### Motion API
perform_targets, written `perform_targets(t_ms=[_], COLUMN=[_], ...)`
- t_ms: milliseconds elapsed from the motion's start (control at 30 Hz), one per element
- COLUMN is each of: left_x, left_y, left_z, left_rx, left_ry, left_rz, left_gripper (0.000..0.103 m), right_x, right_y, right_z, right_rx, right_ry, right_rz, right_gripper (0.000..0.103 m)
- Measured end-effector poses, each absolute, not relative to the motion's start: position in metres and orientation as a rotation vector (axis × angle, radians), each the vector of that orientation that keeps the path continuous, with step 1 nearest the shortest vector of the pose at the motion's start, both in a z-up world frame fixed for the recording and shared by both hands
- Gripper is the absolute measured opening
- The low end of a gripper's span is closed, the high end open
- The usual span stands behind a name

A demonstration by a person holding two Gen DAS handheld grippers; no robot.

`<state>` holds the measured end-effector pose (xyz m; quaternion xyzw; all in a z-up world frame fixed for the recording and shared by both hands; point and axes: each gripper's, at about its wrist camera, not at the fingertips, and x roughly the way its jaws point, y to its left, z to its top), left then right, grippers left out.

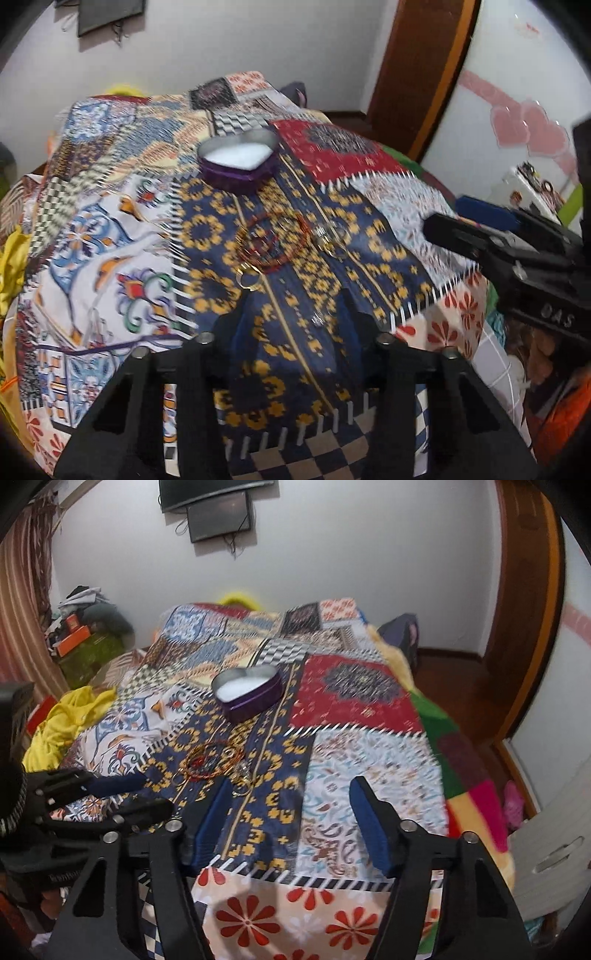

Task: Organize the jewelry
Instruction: 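Lower both tools toward the jewelry pile beside the purple heart tin, then close the right tool on a gold ring lying on the quilt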

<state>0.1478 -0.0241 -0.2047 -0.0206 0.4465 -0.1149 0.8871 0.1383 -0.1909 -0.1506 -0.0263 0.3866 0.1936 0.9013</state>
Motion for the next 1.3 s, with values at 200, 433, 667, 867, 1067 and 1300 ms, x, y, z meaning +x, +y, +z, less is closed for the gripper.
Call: perform_targets(t_ms=[200,433,667,867,1067,1300], left_x=[0.149,0.149,0.153,0.159,0.161,0.161], left_y=[-0.027,-0.021,-0.01,0.0,0.002,0.005], left_z=[-0.22,-0.222,-0.218,-0.215,-0.215,-0.213], left_rx=[-0.056,-0.072,-0.083,-0.086,-0.096,-0.101], left_ry=[0.967,0.955,0.935,0.91,0.904,0.895], left_rz=[-0.272,-0.29,-0.252,-0.221,-0.218,-0.208], left_gripper=[0.026,0.009,0.009,0.009,0.009,0.009], right_x=[0.148,0.157,0.17,0.176,0.18,0.183], right_y=[-0.182,-0.172,-0.158,-0.148,-0.146,-0.142], right_z=[-0.165,-0.181,-0.196,-0.203,-0.205,-0.206], right_rx=[-0.036,-0.024,-0.008,-0.033,-0.058,-0.089], right_ry=[0.858,0.92,0.972,0.98,0.972,0.958], right_rz=[0.466,0.536,0.596,0.601,0.588,0.563], right_gripper=[0.049,0.038,0.029,0.026,0.025,0.016])
